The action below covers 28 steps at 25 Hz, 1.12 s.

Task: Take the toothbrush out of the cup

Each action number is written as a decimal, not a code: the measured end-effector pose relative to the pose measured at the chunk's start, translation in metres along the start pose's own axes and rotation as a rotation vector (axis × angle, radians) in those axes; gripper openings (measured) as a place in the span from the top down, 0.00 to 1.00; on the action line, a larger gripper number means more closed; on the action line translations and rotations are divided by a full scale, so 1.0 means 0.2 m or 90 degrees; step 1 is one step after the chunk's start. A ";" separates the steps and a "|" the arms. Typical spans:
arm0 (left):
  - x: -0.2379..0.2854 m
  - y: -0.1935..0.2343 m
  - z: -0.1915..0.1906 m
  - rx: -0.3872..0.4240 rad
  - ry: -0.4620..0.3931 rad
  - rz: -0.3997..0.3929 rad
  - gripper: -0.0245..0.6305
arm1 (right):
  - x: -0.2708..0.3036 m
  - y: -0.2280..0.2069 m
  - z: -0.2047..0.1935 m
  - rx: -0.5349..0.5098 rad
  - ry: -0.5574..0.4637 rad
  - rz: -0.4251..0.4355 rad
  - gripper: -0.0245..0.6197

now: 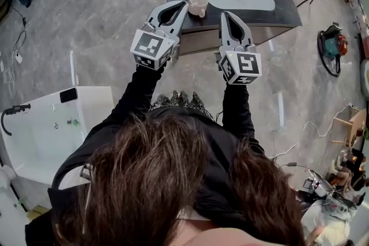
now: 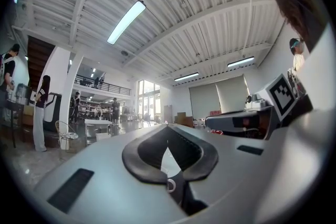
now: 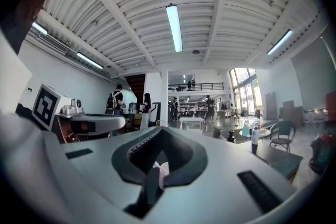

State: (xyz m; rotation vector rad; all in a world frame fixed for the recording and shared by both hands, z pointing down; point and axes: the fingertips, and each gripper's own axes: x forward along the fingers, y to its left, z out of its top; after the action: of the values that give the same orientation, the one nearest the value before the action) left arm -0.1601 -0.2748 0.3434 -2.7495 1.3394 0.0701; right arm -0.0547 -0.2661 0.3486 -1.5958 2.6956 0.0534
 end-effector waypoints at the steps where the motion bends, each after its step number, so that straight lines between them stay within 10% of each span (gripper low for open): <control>1: 0.01 0.01 -0.01 0.001 0.002 0.003 0.95 | 0.01 -0.01 0.00 0.002 -0.001 0.002 0.95; 28: 0.34 -0.18 -0.08 0.017 0.026 0.333 0.95 | 0.25 -0.53 -0.05 -0.007 0.001 0.322 0.95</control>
State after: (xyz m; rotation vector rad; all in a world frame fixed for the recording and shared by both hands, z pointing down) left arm -0.0900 -0.3068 0.3571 -2.3136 2.0135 0.0275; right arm 0.0142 -0.3605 0.3543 -0.8758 3.0234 0.0698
